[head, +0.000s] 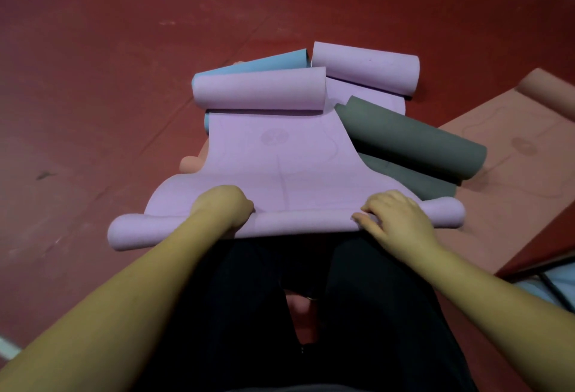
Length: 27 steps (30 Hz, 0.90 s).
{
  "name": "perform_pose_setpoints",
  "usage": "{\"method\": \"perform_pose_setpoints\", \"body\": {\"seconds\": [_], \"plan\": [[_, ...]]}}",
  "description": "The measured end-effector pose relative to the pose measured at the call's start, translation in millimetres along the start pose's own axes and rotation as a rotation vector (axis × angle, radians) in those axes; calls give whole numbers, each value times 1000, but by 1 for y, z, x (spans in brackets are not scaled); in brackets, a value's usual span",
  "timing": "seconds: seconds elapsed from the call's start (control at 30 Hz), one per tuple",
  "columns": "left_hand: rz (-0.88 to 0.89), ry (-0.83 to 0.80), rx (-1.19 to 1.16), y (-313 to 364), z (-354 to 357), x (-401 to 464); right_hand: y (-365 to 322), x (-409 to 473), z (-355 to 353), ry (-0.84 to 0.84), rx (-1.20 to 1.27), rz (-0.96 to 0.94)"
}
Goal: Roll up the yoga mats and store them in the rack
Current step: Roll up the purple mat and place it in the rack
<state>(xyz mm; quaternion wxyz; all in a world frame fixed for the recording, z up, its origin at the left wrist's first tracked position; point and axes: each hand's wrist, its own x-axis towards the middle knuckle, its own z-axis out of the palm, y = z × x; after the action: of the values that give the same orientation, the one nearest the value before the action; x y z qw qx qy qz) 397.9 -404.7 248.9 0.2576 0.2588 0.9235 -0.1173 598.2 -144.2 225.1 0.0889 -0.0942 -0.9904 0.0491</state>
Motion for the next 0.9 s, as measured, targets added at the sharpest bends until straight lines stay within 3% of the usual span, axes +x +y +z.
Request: {"method": "perform_pose_setpoints", "body": {"seconds": [0.1,0.3,0.43,0.57,0.63,0.9], "plan": [[-23,4,-119,-4,1,3,-3,-1,7,-5,-108,53],[-60,265,-400,-14,14,-26,5,25,0,-237,-74,72],[31,495,-143,-42,38,-44,0,32,-3,-304,-95,82],[-56,539,-114,-64,47,-57,3,36,-2,-326,-100,75],[-63,654,-95,-66,52,-57,7,37,-1,-331,-91,60],[-107,513,-106,-55,38,-63,13,29,-11,-348,-120,65]]}}
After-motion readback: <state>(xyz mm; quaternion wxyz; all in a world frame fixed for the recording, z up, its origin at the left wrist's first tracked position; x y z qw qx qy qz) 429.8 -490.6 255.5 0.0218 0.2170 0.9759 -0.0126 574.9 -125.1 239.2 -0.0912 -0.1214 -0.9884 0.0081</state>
